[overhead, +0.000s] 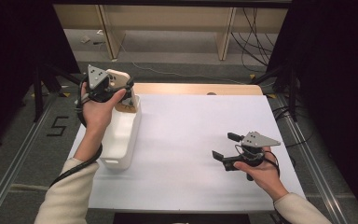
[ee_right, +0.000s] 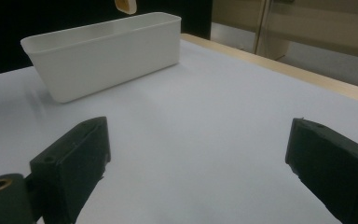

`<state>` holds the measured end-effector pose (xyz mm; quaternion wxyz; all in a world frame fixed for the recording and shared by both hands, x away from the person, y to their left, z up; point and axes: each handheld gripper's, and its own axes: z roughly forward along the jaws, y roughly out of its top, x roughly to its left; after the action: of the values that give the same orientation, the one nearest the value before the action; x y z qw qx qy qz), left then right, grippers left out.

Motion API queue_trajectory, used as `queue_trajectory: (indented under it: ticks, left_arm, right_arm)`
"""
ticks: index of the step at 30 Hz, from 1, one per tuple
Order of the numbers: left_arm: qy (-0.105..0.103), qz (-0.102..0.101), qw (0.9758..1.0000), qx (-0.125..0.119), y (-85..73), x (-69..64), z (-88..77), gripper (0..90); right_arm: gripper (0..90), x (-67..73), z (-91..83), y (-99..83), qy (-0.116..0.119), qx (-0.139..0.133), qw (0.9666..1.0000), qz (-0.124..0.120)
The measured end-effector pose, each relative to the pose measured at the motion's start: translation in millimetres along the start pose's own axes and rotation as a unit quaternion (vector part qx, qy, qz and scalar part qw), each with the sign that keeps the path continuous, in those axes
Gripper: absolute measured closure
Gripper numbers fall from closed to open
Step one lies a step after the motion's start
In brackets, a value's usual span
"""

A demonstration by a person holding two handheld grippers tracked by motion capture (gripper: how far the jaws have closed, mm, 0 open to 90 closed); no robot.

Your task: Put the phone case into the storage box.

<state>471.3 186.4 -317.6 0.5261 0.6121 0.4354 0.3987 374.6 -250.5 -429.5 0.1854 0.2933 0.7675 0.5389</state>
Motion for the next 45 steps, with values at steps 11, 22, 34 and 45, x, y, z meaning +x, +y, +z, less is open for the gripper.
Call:
queue_trajectory:
  ticks: [11, 22, 34, 45]
  left_arm:
    - [0.001, 0.002, 1.0, 0.005, -4.2, 5.0, 5.9, 10.4]
    - [0.003, 0.004, 1.0, 0.008, -6.3, 7.8, 9.6, 10.4]
    - [0.005, 0.007, 0.9999, 0.009, -7.8, 9.9, 14.5, 10.4]
    - [0.006, 0.009, 0.9999, 0.013, -10.0, 13.3, 19.2, 10.3]
  right_arm:
    - [7.5, -0.1, 0.2, -0.3, 0.0, 0.0, 1.0, 0.001]
    - [7.5, -0.2, 0.1, -0.3, 0.0, 0.0, 1.0, 0.002]
    - [7.6, -0.2, 0.2, -0.4, 0.0, 0.0, 1.0, 0.002]
    - [7.6, -0.1, 0.3, -0.4, 0.0, 0.0, 1.0, 0.002]
